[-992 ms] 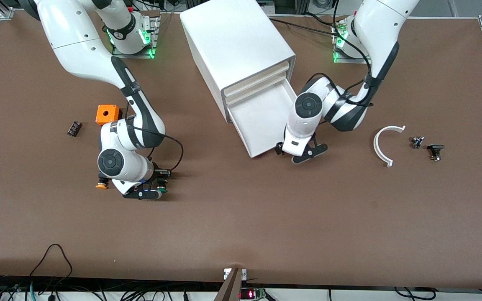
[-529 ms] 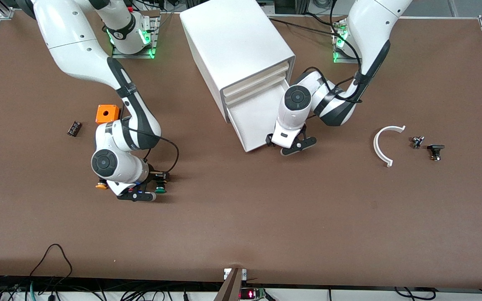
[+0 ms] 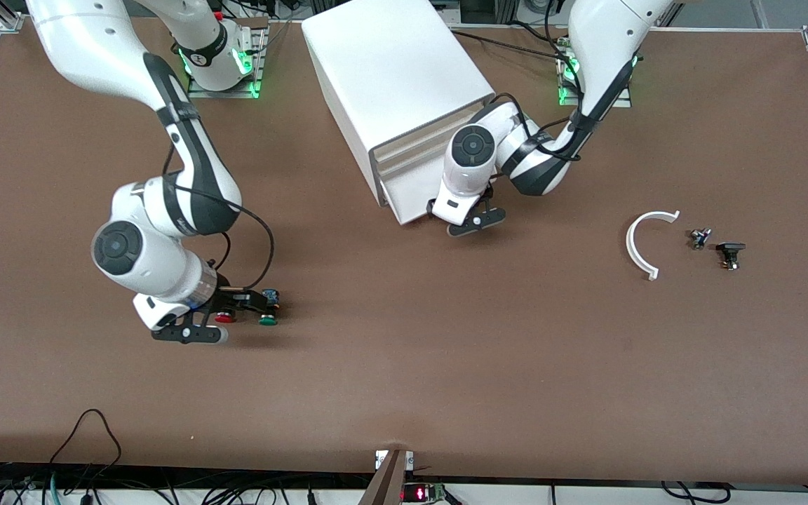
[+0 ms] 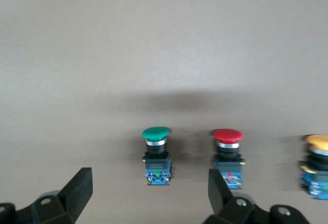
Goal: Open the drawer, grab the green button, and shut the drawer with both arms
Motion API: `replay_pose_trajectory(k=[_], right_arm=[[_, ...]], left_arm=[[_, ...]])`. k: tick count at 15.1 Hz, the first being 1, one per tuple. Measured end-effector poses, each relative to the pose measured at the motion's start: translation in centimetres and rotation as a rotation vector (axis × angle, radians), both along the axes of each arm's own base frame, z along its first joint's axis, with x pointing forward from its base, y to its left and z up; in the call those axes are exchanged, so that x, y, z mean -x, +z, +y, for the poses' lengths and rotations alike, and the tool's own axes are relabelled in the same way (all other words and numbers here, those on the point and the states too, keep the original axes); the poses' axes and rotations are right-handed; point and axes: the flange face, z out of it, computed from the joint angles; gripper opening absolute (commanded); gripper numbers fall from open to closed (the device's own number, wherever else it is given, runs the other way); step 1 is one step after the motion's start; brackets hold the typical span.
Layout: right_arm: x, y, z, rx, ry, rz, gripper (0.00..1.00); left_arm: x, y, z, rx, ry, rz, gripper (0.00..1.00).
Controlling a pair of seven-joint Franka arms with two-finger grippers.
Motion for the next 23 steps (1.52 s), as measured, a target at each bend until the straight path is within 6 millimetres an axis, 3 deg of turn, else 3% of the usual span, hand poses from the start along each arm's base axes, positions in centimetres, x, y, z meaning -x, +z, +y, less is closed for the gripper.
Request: replay_pose_trajectory(k=[5,8,17,21,23], right_arm=[[-0.7,5.9,-5.7,0.046,0.058,-0.084,1.00],[0.0,8.5,-8.3,0.066,0.072,-0.050,1.00],[5.3,18.8,-12.9,0.061,0.023,0.033,1.00],[8.1,21.7,-16.7,0.040,-0.028,0.042,1.00],[9.8,23.0,-17.6,0.034,-0.035,0.033,1.00]], left_arm=[[2.4,0.1,-1.5,-0.010,-0.008,0.082,0.99],[3.4,0.3,-2.2,0.004,0.007,0.123,0.99],[5.1,-0.1,-3.3,0.017,0.031,0.204,0.99],[5.0,0.1,-3.2,0.011,0.030,0.209,0.99],[4.8,0.4,-3.3,0.016,0.030,0.205,0.99]])
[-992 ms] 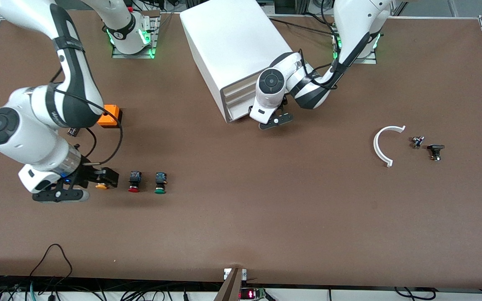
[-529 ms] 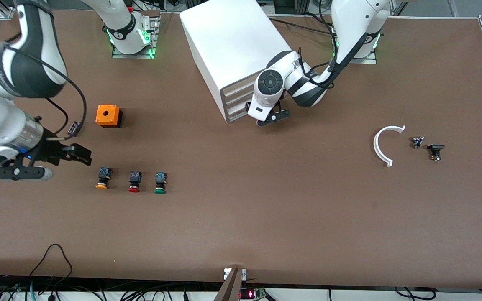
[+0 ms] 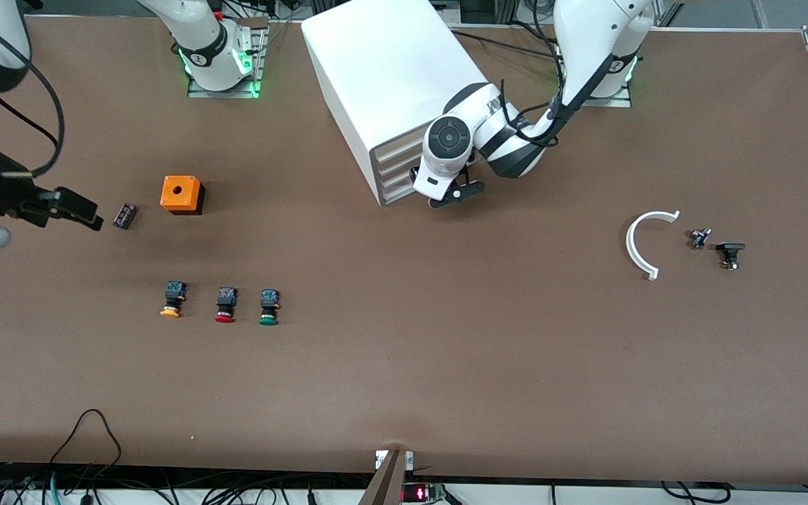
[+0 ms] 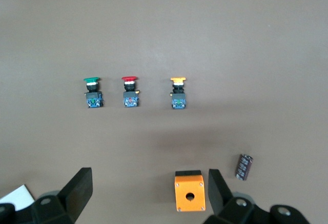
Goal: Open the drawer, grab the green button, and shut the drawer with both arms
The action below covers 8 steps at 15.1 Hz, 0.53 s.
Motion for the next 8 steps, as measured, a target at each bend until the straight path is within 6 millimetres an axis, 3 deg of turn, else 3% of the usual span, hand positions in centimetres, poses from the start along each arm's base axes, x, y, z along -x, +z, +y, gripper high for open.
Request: replay_pose_trajectory(k=[4,6,8], right_arm=[[4.0,2.9,1.3,0.020,0.029,-0.031,1.00],[6.0,4.0,1.8,0.036,0.041,-0.045,1.00],[7.6,4.6,2.2,0.048,0.048,-0.052,1.00]], left_arm=[[-3.4,2.9,0.3,0.041,-0.041,-0.019,0.99],[-6.8,5.2,2.3,0.057,-0.067,-0.015,0.99],[-10.9,7.6,5.6,0.086,-0.099,-0.018,0.99]])
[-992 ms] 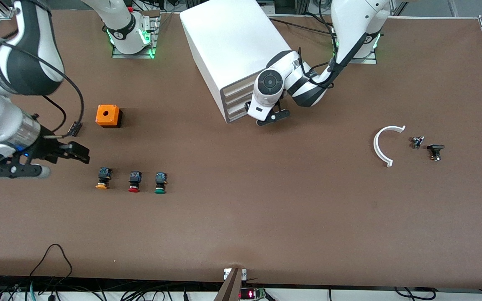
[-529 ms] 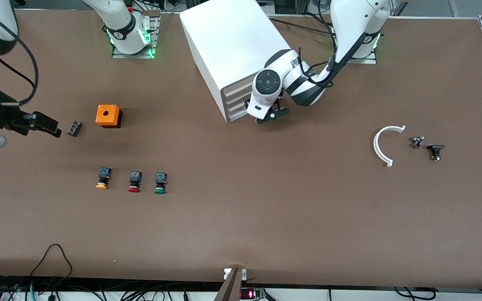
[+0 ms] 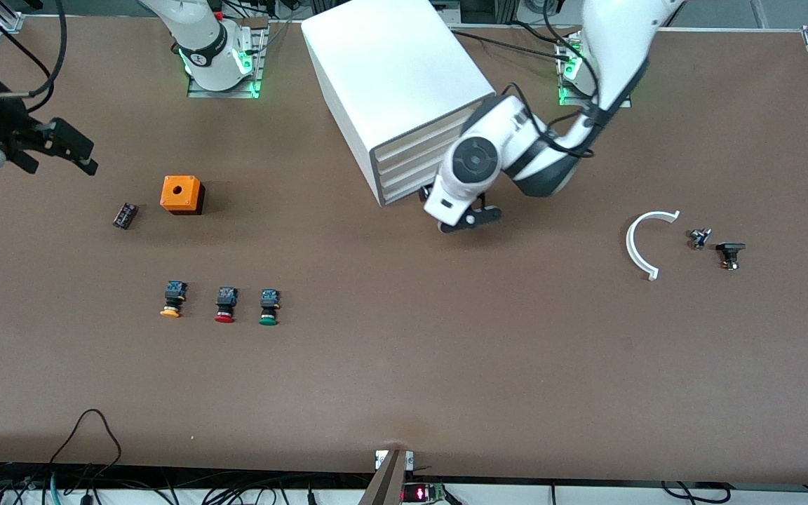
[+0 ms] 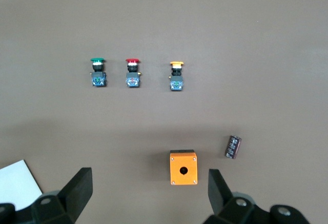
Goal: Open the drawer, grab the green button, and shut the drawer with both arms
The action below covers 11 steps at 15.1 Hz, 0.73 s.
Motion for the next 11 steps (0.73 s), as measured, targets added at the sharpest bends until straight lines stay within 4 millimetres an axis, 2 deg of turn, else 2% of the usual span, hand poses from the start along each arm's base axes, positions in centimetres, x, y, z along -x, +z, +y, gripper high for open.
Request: replay_pose_trajectory(k=[3,5,8,11], right_arm=[[1.5,-0.3,0.3,0.024,0.008,0.008,1.00],[1.9,-0.4,0.6,0.027,0.014,0.018,1.00],[2.2,-0.5,1.3,0.032,0.028,0.045,1.00],[2.5,0.2,1.8,0.035,0.038,0.059,1.00]], left_arm=[[-5.0,3.3,6.7,0.064,-0.089,-0.036,0.99],[-7.4,5.6,11.4,0.097,-0.168,-0.052,0.99],[-9.9,9.9,17.2,0.131,-0.270,-0.068,1.00],[-11.5,13.9,21.1,0.140,-0.368,-0.116,1.00]])
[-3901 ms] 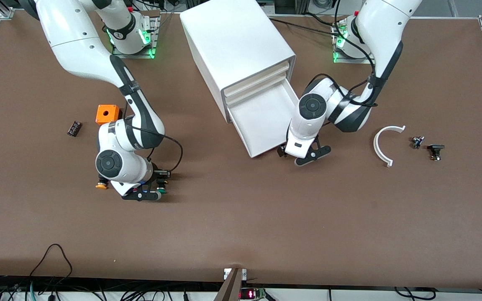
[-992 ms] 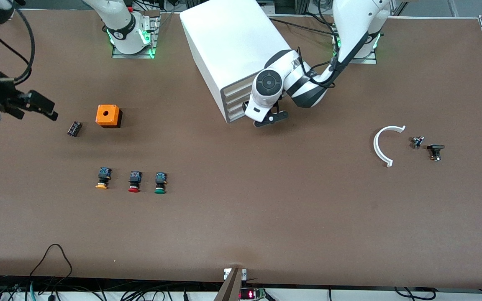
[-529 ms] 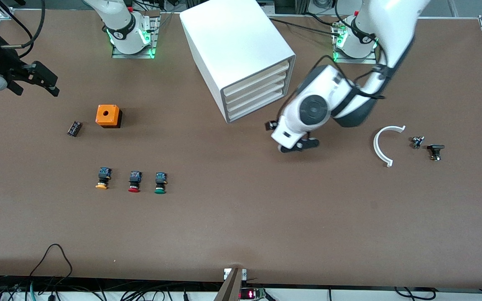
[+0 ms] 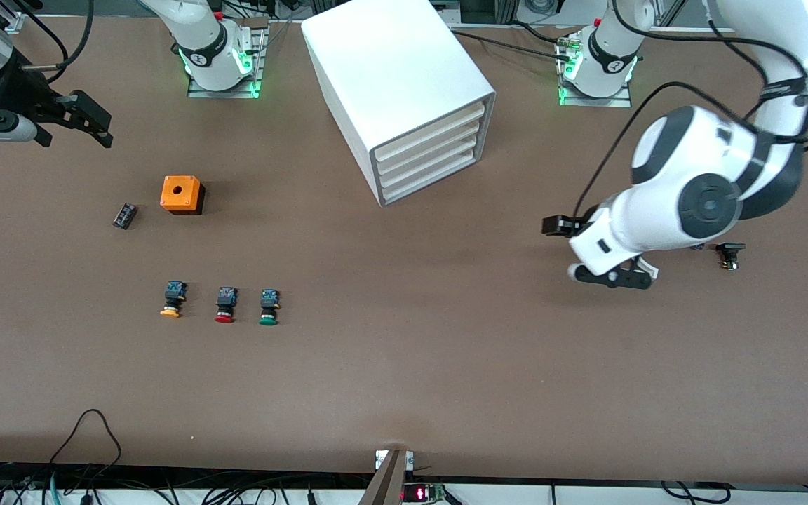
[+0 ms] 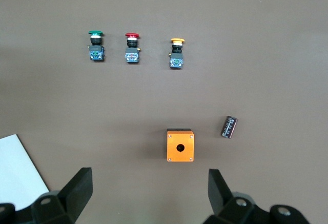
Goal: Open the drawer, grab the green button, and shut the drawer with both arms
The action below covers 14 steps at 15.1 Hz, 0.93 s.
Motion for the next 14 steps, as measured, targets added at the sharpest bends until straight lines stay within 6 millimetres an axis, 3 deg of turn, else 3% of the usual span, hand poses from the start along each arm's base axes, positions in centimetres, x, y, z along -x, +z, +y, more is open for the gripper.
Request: replay_pose_trajectory(k=[3,8,12,14], right_arm=[[0.0,0.4,-0.4,-0.001,-0.007,0.001,1.00],[-0.1,0.6,-1.8,-0.003,0.013,0.001,1.00],[0.0,1.2,-1.8,-0.003,0.034,-0.004,1.00],[0.0,1.5,-1.8,-0.003,0.036,-0.007,1.00]], left_arm=[[-0.4,4.4,2.9,-0.017,-0.076,-0.080,1.00],[0.5,11.2,11.2,-0.100,-0.110,-0.193,0.99],[4.0,15.5,12.2,-0.132,-0.110,-0.234,1.00],[6.1,16.3,12.1,-0.118,-0.100,-0.221,1.00]])
